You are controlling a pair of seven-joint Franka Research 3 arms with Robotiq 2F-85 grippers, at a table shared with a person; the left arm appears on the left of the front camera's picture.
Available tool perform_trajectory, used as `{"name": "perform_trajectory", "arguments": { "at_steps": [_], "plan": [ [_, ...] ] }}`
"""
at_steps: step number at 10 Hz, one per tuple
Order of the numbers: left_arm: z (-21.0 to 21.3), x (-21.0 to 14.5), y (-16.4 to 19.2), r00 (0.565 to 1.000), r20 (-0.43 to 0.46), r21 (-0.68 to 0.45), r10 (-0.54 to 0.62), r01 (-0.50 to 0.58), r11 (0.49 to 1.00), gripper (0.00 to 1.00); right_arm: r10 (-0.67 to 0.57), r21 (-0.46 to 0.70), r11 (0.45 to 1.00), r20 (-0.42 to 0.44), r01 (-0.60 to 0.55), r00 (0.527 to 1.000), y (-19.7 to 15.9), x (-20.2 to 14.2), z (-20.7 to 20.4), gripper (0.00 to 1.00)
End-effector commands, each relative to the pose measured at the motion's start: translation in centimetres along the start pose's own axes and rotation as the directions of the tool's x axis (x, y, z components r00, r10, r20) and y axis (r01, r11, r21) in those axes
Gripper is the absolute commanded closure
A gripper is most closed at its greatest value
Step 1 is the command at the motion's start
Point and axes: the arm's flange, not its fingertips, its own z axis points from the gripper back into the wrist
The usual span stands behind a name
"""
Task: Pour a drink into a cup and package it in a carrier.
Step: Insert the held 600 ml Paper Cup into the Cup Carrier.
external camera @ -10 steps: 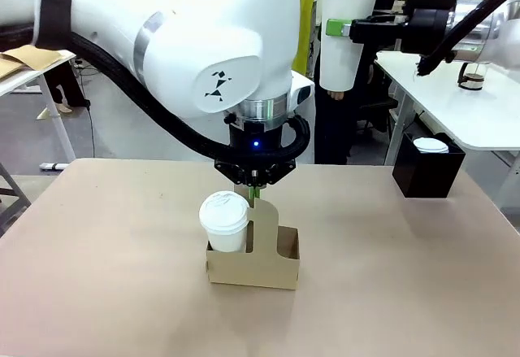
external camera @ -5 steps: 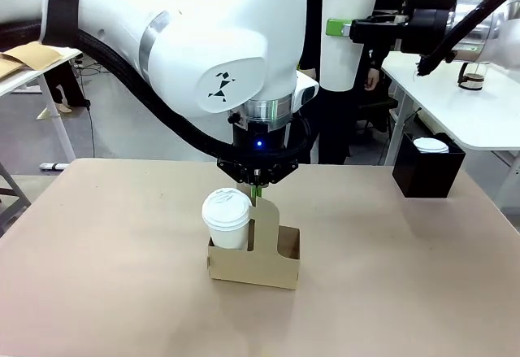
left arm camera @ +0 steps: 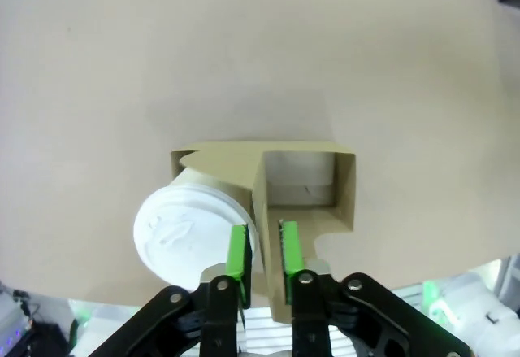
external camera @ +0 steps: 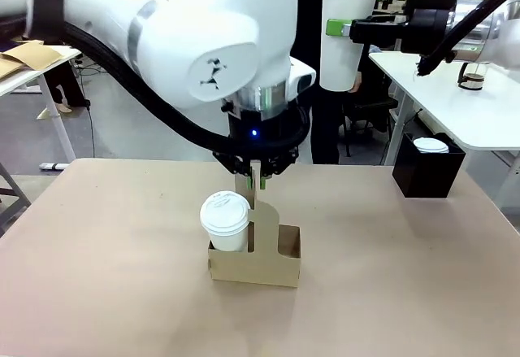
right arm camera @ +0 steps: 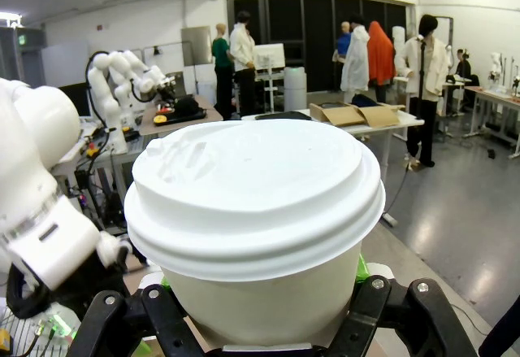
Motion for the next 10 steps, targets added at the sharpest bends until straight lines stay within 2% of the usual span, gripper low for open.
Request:
{"name": "perform_trajectory", "arguments": {
  "at_steps": [1, 2, 5, 6, 7, 8, 9, 10],
  "plan": [
    [2.7, -0.8, 3.2, 0.998, 0.008, -0.069, -0.07, 0.07, 0.995, 0.37, -0.058, 0.079, 0.995, -0.015, 0.059, 0.998, -1.4, -0.2, -0.2, 0.19],
    [4.4, -0.6, 4.6, 0.994, 0.012, -0.096, -0.108, 0.108, 0.989, 0.0, -0.081, 0.156, 0.984, -0.041, 0.087, 0.996, -2.3, -1.5, -0.7, 0.19],
    [7.1, 0.8, 10.3, 0.945, 0.094, -0.138, -0.313, 0.323, 0.936, 0.0, -0.067, 0.404, 0.911, -0.056, 0.084, 0.996, -1.3, -6.5, -0.6, 0.19],
    [6.7, 1.7, 12.7, 0.911, 0.105, -0.149, -0.398, 0.41, 0.9, 0.0, -0.031, 0.479, 0.876, -0.057, 0.054, 0.998, -0.8, -8.3, -0.4, 0.19],
    [5.7, 2.4, 15.4, 0.849, 0.103, -0.145, -0.518, 0.528, 0.837, 0.0, -0.001, 0.546, 0.837, -0.059, 0.033, 0.998, -0.5, -10.2, -0.1, 0.19],
    [4.8, 2.8, 17.7, 0.825, 0.126, -0.174, -0.551, 0.565, 0.807, 0.0, 0.032, 0.58, 0.815, -0.043, -0.001, 0.999, -0.1, -11.7, 0.0, 0.19],
    [3.7, 3.1, 19.7, 0.784, 0.175, -0.21, -0.596, 0.621, 0.755, 0.0, 0.062, 0.551, 0.833, -0.007, -0.047, 0.998, 0.2, -13.2, -0.3, 0.19],
    [2.0, 3.4, 21.2, 0.742, 0.219, -0.184, -0.634, 0.67, 0.72, 0.0, 0.027, 0.493, 0.87, 0.004, -0.025, 1.0, 0.3, -14.2, -0.9, 0.19]
  ]
}}
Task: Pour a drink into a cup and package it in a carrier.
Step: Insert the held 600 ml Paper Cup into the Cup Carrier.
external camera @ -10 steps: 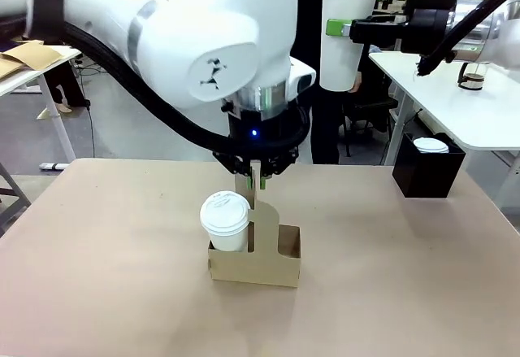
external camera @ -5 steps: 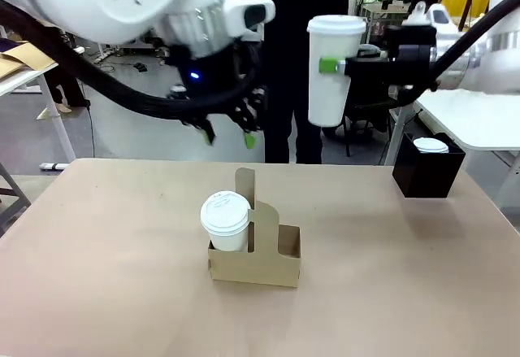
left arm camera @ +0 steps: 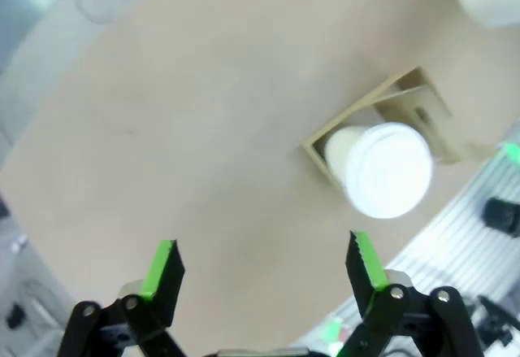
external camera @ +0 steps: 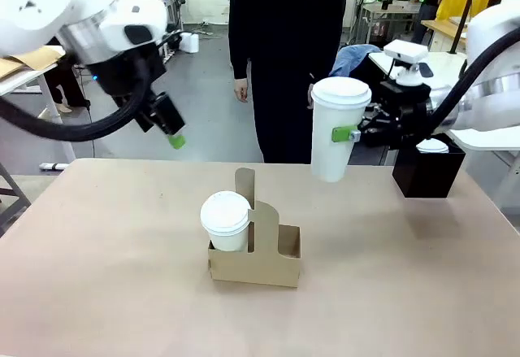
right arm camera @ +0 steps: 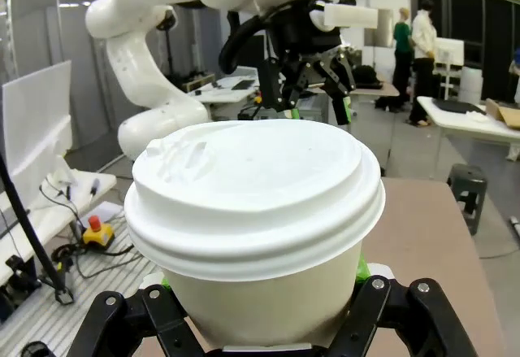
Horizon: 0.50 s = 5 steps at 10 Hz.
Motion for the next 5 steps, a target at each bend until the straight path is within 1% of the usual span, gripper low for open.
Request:
{"name": "perform_trajectory", "arguments": {
  "at_steps": [1, 2, 3, 4, 5],
  "plan": [
    [-2.7, -1.0, 0.9, 0.999, -0.009, 0.06, 0.049, -0.048, 0.997, 0.0, -0.02, 0.014, 1.0, -0.008, 0.02, 1.0, 0.1, 1.3, -0.1, 0.19],
    [0.0, 0.0, 0.0, 1.0, 0.0, 0.0, 0.0, 0.0, 1.0, 0.0, -0.02, 0.014, 1.0, -0.008, 0.02, 1.0, 0.1, 1.3, -0.1, 0.19],
    [0.0, 0.0, 0.0, 1.0, 0.0, 0.0, 0.0, 0.0, 1.0, 0.0, -0.02, 0.014, 1.0, -0.008, 0.02, 1.0, 0.1, 1.3, -0.1, 0.19],
    [-1.7, -1.0, 1.4, 1.0, -0.004, 0.01, 0.001, -0.001, 1.0, 0.0, -0.02, 0.014, 1.0, -0.008, 0.02, 1.0, 0.1, 1.3, -0.1, 0.19],
    [-3.5, -2.8, 2.8, 0.998, 0.034, -0.081, -0.044, 0.046, 0.996, 0.0, -0.003, 0.004, 1.0, -0.002, 0.003, 1.0, 0.0, 0.1, 0.0, 0.19]
  ]
}}
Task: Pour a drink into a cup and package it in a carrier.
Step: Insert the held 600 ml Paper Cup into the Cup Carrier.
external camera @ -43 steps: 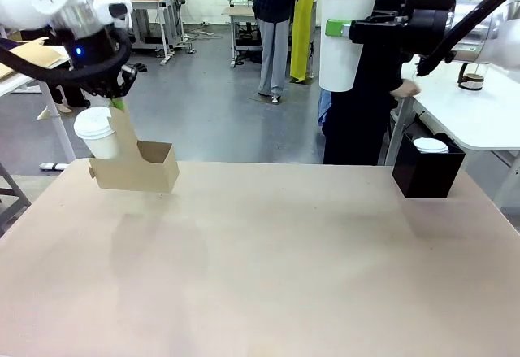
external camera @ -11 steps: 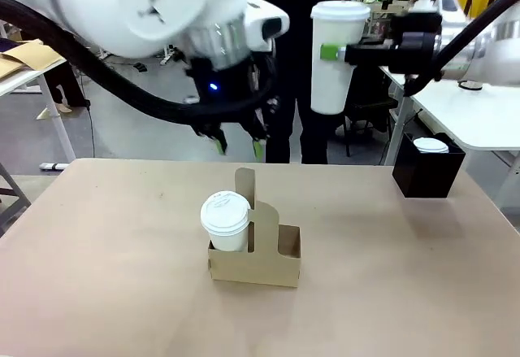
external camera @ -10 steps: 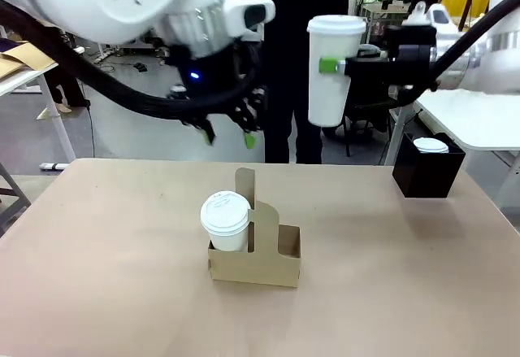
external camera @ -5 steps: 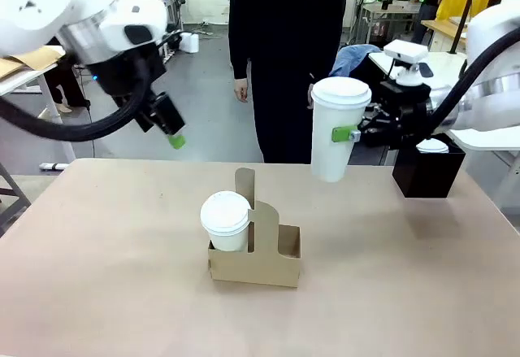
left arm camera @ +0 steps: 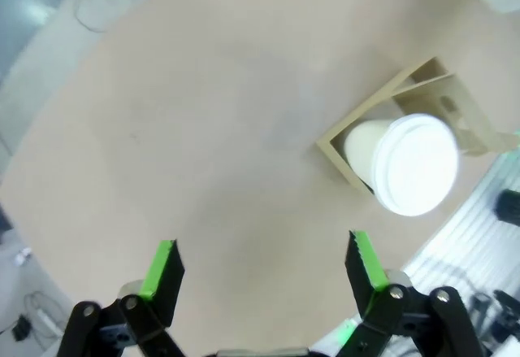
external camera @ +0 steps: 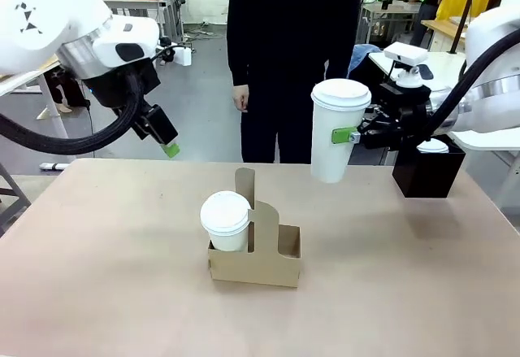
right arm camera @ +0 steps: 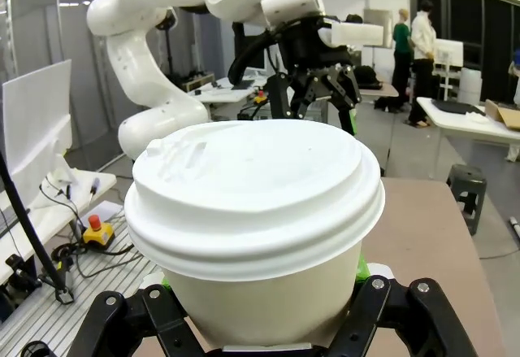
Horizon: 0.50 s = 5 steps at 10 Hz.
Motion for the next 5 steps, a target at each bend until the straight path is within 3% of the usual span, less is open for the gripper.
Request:
{"name": "perform_trajectory", "arguments": {
  "at_steps": [1, 4, 5],
  "plan": [
    [-3.2, -3.5, 2.7, 0.993, 0.091, -0.124, -0.069, 0.08, 0.989, 0.0, 0.03, 0.021, 0.999, 0.044, -0.03, 0.999, 0.1, -1.0, -1.7, 0.19],
    [-6.2, -8.3, 5.3, 0.978, 0.166, -0.171, -0.123, 0.152, 0.973, 0.0, 0.029, 0.046, 0.998, 0.066, -0.032, 0.997, 0.5, -3.9, -5.2, 0.19],
    [-6.9, -9.5, 5.6, 0.96, 0.21, -0.179, -0.186, 0.225, 0.958, 0.0, 0.019, 0.052, 0.998, 0.071, -0.023, 0.997, 0.4, -4.8, -6.0, 0.19]
  ]
}}
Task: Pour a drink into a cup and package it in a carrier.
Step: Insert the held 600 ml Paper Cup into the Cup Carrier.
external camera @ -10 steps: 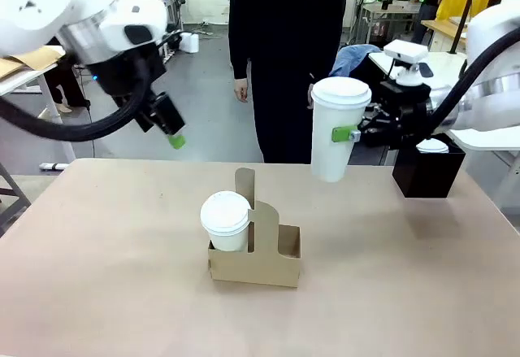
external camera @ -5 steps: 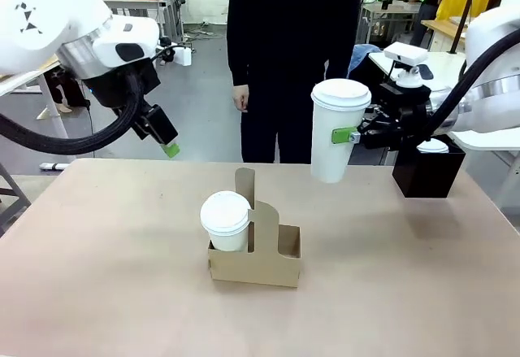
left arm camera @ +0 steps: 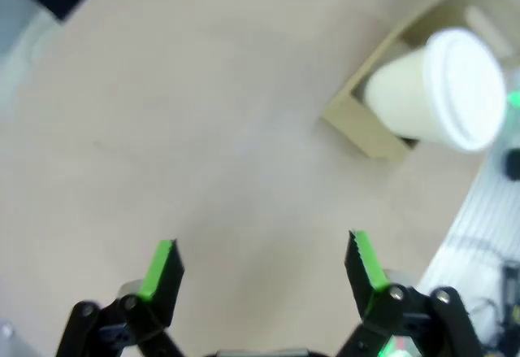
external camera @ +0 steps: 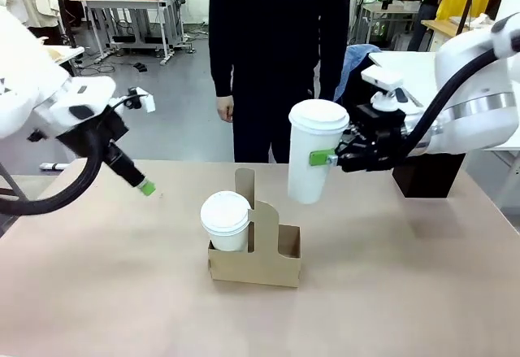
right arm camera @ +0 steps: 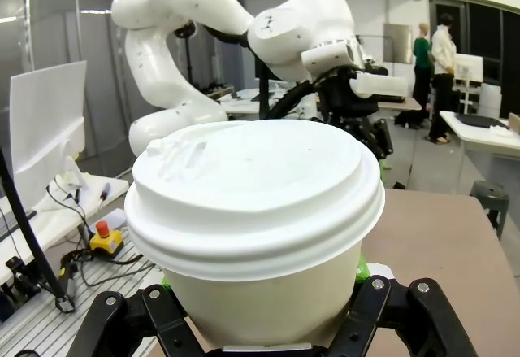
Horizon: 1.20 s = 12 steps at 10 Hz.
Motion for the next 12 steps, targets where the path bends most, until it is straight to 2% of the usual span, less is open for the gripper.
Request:
{"name": "perform_trajectory", "arguments": {
  "at_steps": [1, 4, 5, 6, 9, 12],
  "plan": [
    [-0.4, -2.1, 0.2, 0.986, 0.11, -0.049, -0.128, 0.134, 0.99, 0.0, 0.02, -0.006, 1.0, 0.023, -0.02, 1.0, -0.3, -1.7, -1.3, 0.19],
    [-0.8, -4.7, 0.7, 0.959, 0.187, -0.082, -0.214, 0.232, 0.969, 0.0, 0.013, 0.016, 1.0, 0.059, -0.014, 0.998, -1.0, -4.4, -2.7, 0.19],
    [-1.0, -4.7, 0.6, 0.97, 0.164, -0.088, -0.181, 0.197, 0.976, 0.0, -0.013, 0.033, 0.999, 0.059, 0.011, 0.998, -1.4, -5.3, -2.9, 0.19],
    [0.6, -1.9, 2.1, 0.973, 0.135, -0.043, -0.189, 0.196, 0.98, 0.0, -0.027, 0.047, 0.999, 0.068, 0.024, 0.997, -1.7, -6.0, -3.2, 0.19],
    [0.6, -1.9, 2.1, 0.973, 0.135, -0.043, -0.189, 0.196, 0.98, 0.0, -0.059, 0.063, 0.997, 0.073, 0.054, 0.996, -1.8, -7.8, -3.4, 0.19],
    [0.6, -1.9, 2.1, 0.973, 0.135, -0.043, -0.189, 0.196, 0.98, 0.0, -0.111, 0.079, 0.991, 0.035, 0.108, 0.993, -2.4, -9.9, -3.2, 0.19]
  ]
}}
